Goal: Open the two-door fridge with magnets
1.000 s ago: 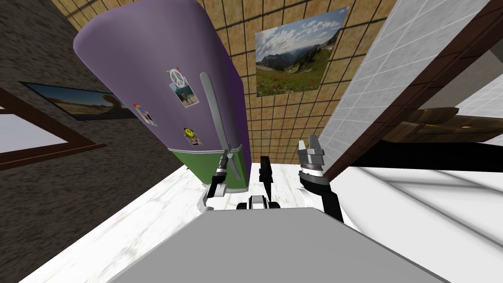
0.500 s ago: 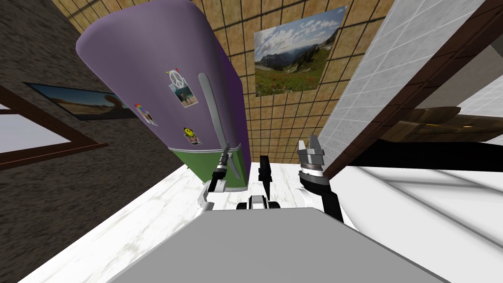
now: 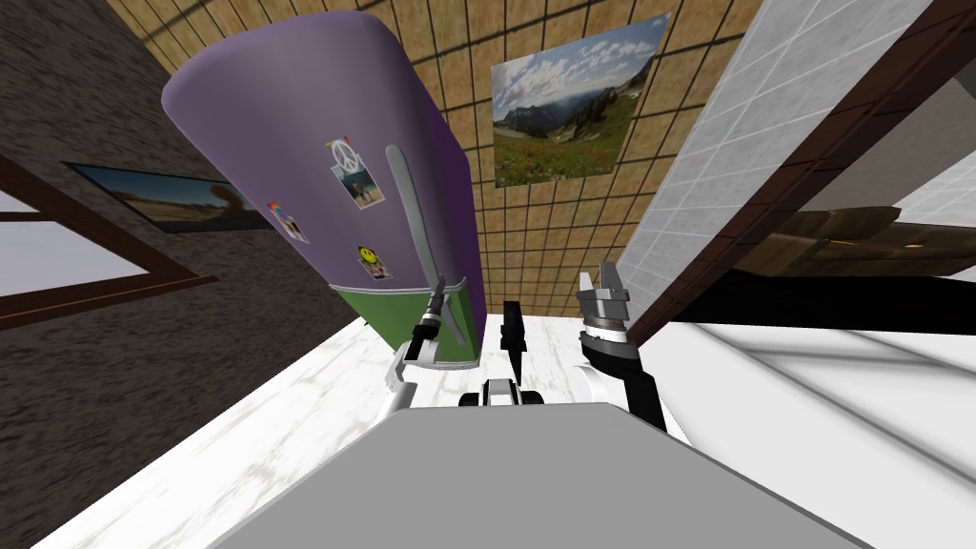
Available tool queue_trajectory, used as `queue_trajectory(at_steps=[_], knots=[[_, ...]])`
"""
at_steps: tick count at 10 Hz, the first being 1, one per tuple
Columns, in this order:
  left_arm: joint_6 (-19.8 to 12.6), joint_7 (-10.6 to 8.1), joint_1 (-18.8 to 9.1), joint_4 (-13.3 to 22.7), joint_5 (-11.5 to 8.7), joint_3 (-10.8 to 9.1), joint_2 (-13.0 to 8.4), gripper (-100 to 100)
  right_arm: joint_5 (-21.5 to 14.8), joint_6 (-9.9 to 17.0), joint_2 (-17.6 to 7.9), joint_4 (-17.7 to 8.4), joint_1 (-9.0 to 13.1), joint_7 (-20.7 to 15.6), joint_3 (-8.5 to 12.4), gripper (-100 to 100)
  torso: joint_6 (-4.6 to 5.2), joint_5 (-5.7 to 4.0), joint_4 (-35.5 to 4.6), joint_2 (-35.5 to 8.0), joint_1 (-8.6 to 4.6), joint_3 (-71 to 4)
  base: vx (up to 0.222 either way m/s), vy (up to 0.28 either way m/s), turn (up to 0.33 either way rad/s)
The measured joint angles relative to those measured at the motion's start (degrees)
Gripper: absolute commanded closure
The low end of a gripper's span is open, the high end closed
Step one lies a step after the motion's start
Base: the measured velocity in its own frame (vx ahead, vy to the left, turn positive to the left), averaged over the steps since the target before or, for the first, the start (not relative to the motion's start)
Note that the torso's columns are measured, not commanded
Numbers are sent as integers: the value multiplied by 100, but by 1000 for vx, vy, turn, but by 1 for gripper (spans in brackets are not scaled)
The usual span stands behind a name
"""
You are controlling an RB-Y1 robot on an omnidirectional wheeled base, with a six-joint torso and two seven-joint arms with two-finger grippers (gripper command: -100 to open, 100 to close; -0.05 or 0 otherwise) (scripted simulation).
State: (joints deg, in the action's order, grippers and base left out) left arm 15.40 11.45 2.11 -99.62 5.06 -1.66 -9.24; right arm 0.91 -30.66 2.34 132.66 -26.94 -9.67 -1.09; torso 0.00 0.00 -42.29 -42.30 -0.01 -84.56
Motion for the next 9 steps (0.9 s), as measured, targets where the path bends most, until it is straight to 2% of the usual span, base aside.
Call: queue_trajectory(at_steps=[9], knots=[[-1333, 87, -521, -107, 80, -121, -136, -100, 0, 0, 0, 0, 0, 0, 0, 0, 0, 1, 0, 2, 3, -1, -29, -30, 13]])
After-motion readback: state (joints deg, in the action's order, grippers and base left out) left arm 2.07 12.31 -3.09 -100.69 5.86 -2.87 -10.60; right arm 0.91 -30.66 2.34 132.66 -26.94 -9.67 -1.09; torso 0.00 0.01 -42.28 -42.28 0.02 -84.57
